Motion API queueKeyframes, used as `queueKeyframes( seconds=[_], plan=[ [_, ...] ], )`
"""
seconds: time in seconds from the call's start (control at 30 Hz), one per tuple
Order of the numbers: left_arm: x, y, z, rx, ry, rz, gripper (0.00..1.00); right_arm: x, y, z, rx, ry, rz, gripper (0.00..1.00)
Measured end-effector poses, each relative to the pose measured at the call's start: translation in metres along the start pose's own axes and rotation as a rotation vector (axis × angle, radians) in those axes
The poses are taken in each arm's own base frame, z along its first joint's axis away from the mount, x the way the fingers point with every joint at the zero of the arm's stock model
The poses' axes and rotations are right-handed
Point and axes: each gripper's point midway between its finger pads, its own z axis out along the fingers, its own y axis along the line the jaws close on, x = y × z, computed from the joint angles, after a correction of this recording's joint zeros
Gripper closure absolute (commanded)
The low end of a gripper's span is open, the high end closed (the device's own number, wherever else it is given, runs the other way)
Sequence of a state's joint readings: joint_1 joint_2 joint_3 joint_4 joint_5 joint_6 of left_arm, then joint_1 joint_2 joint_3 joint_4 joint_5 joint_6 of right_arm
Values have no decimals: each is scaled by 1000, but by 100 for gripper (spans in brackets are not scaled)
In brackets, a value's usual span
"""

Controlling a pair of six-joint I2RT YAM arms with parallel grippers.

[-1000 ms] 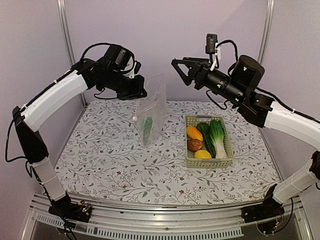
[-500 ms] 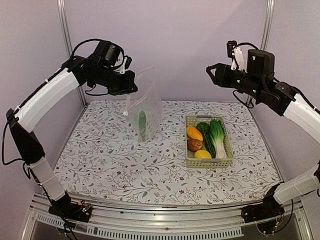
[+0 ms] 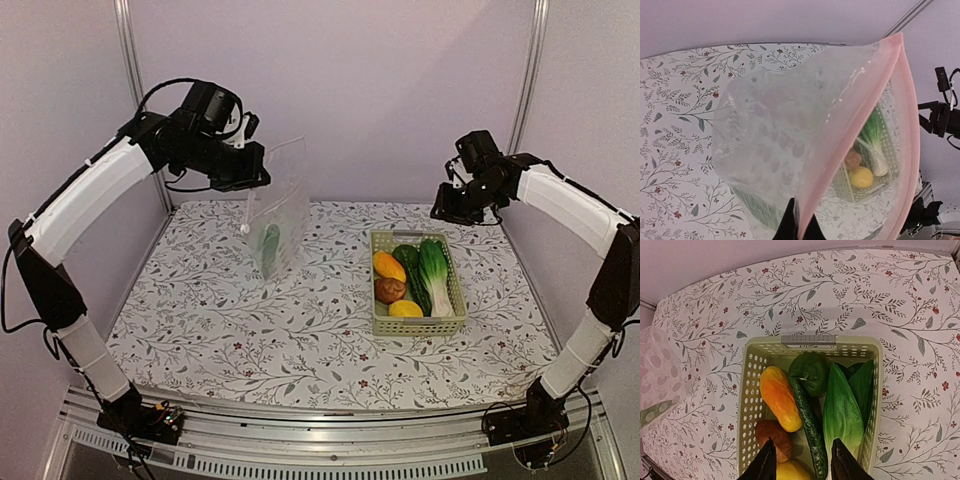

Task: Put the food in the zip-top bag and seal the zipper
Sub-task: Pick up the fake vegetable from the bin.

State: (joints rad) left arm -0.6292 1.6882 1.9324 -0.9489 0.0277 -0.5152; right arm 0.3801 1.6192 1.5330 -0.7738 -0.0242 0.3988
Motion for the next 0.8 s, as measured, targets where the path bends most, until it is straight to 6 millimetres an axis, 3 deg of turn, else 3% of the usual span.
queueKeyframes(
  seconds=[0.33,0.8],
  plan=[
    [9,1,2,6,27,-2,100,19,-22,65,106,203,-3,50],
    [23,7,-7,7,44,-13,100,38,-60,121,274,327,-43,43]
  ],
)
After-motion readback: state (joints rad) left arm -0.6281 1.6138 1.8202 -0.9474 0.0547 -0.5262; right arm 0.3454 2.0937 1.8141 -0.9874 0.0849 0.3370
